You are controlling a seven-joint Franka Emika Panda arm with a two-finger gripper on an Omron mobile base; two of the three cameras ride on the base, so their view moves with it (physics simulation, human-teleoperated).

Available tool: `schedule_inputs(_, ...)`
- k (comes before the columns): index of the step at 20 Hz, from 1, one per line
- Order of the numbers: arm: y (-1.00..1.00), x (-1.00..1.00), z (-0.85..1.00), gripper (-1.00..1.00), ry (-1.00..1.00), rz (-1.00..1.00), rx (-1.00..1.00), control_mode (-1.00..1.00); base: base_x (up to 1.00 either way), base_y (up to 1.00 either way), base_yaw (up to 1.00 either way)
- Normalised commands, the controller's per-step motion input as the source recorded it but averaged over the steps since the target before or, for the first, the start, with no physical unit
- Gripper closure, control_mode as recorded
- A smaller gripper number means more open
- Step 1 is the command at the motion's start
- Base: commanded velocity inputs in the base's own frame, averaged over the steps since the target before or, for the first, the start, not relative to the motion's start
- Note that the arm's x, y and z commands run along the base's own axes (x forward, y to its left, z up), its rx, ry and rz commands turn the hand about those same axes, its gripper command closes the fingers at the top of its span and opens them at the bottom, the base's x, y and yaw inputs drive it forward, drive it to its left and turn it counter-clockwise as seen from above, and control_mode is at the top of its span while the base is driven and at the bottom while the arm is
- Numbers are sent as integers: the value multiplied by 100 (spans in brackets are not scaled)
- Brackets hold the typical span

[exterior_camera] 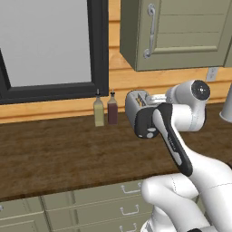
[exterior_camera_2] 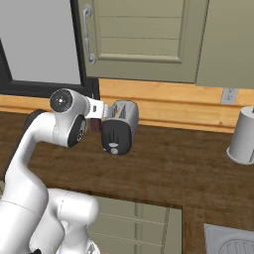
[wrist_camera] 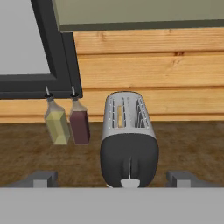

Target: Start the toaster. Once the lever pops up, take the bread to the plate on the dining counter.

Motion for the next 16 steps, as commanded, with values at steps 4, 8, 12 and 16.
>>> schedule_inputs(4, 0, 0, 0, -100, 0, 0, 0, -100, 0, 0, 0)
schedule_inputs(8, 0, 0, 0, -100, 0, 0, 0, -100, 0, 0, 0)
schedule_inputs(12, 0, 0, 0, -100, 0, 0, 0, -100, 0, 0, 0)
schedule_inputs(16, 0, 0, 0, -100, 0, 0, 0, -100, 0, 0, 0)
